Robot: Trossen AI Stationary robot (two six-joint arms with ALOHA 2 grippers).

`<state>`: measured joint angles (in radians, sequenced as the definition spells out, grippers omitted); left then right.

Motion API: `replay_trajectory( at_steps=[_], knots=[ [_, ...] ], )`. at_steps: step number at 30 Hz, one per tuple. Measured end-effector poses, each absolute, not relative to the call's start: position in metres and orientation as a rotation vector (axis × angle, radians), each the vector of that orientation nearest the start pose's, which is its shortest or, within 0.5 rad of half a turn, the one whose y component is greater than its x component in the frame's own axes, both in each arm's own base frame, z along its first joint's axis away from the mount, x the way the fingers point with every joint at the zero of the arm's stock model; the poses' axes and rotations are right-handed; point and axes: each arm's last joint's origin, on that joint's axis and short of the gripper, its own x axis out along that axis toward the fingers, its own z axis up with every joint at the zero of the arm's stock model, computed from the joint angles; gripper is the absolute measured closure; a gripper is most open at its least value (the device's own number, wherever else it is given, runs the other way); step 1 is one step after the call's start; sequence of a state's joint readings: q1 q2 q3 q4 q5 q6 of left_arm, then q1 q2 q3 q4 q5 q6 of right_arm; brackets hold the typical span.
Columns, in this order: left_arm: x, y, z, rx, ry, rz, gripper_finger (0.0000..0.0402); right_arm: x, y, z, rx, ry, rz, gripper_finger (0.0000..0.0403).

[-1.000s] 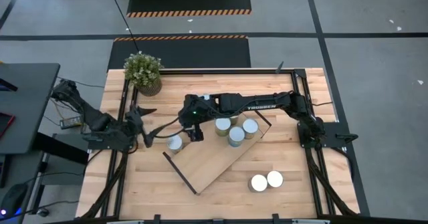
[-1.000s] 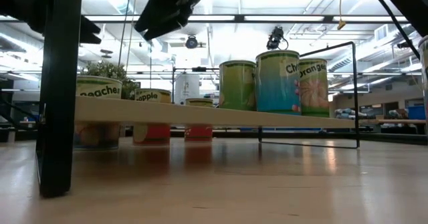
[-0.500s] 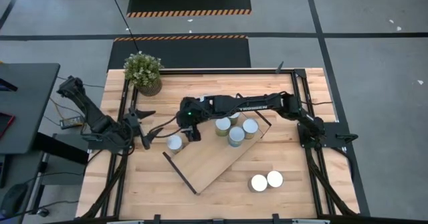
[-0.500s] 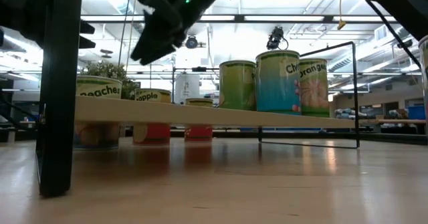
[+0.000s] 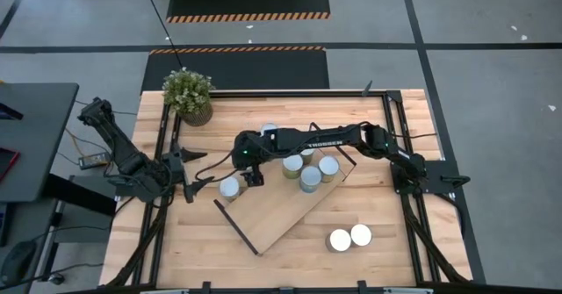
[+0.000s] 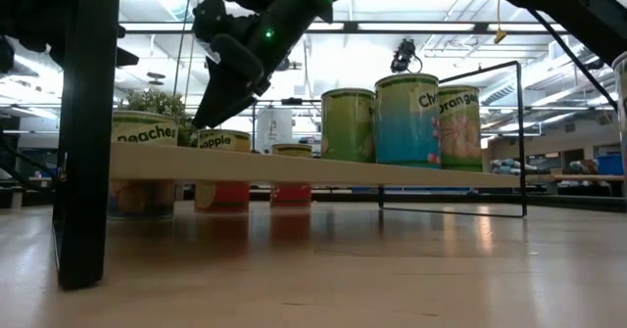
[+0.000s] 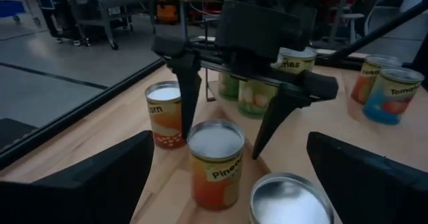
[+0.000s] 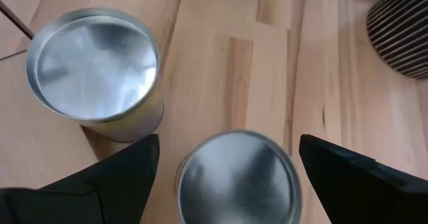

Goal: Pick and place cans onto a shelf
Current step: Put the canned pineapple on the shelf

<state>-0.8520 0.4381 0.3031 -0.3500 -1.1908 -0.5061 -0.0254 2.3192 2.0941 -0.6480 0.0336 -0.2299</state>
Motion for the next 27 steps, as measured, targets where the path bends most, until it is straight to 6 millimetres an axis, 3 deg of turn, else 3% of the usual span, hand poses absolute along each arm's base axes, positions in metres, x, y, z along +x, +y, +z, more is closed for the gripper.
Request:
replay_trajectory(
  at_steps=[7, 18, 27],
  knots=[
    [0.087, -0.059, 0.207, -0.110, 0.151, 0.380, 0.0002, 0.513, -0.020, 0.223, -0.210, 0.895, 0.036, 0.0035],
    [0.087, -0.059, 0.207, -0.108, 0.151, 0.379, 0.0002, 0.508, -0.020, 0.195, -0.202, 0.958, 0.016, 0.0035],
    [0.087, -0.059, 0.207, -0.107, 0.149, 0.384, 0.0002, 0.507, -0.021, 0.194, -0.195, 0.959, 0.006, 0.0062]
  ],
)
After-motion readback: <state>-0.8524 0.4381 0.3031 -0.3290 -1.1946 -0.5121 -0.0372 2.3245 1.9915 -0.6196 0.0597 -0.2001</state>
